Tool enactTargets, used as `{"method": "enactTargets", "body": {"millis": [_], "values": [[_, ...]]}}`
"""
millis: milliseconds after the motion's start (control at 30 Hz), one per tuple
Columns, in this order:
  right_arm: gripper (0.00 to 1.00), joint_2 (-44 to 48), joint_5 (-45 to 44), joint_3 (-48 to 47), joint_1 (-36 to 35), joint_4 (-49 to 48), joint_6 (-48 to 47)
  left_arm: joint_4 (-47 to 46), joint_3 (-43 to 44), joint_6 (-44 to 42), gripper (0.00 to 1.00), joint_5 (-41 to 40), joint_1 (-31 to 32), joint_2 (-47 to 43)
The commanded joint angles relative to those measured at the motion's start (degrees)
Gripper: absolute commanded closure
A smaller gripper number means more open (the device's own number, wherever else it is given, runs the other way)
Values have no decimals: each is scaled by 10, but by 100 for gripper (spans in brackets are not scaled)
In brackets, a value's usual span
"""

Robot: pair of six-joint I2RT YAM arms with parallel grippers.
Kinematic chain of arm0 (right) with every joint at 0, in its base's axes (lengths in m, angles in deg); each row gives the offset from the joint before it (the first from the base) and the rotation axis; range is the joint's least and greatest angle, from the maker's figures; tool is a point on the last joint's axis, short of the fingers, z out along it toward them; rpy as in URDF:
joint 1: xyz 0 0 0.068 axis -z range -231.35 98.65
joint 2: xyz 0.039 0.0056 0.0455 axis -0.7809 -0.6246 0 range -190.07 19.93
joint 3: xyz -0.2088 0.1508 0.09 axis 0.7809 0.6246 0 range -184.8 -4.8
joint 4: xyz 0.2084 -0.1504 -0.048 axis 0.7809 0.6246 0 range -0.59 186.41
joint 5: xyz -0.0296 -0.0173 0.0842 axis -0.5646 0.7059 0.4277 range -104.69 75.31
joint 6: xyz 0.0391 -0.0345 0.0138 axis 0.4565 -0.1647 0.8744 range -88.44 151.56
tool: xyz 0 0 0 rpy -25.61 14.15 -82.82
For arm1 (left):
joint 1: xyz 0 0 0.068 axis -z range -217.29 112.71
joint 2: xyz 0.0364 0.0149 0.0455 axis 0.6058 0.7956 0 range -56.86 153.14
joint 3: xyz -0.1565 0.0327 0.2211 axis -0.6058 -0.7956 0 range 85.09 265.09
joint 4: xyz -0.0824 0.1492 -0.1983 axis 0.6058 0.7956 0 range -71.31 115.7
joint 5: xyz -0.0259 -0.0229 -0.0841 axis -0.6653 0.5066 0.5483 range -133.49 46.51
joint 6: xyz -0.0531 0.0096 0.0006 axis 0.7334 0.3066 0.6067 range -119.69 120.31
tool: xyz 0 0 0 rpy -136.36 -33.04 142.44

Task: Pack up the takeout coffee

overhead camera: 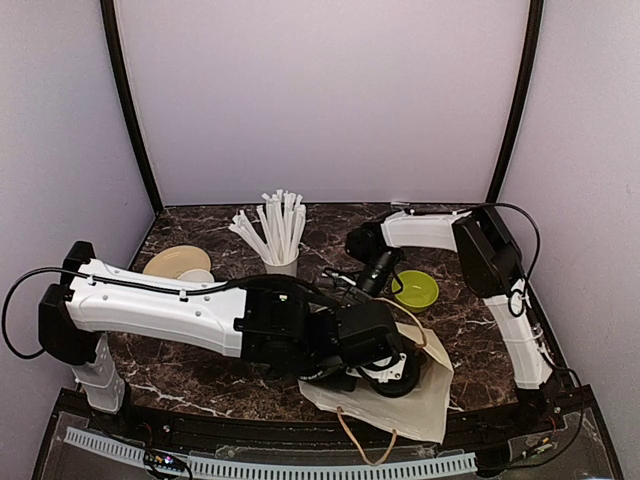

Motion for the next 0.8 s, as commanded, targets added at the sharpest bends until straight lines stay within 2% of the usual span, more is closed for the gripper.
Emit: {"method": "enactTargets", "body": {"millis": [0,400,600,767], "values": [[67,-11,27,-15,-22,36,14,53,22,35,53,28,-7,-16],[58,-14,-49,-41,-19,-16,79,31,-4,48,53,69,-15,-12],[52,-26,-103,-77,10,-57,123,12,-20,44,53,62,-22,-17],[49,-30,-116,-119,36,-49,132,11,-24,42,53,56,-23,-19]]}}
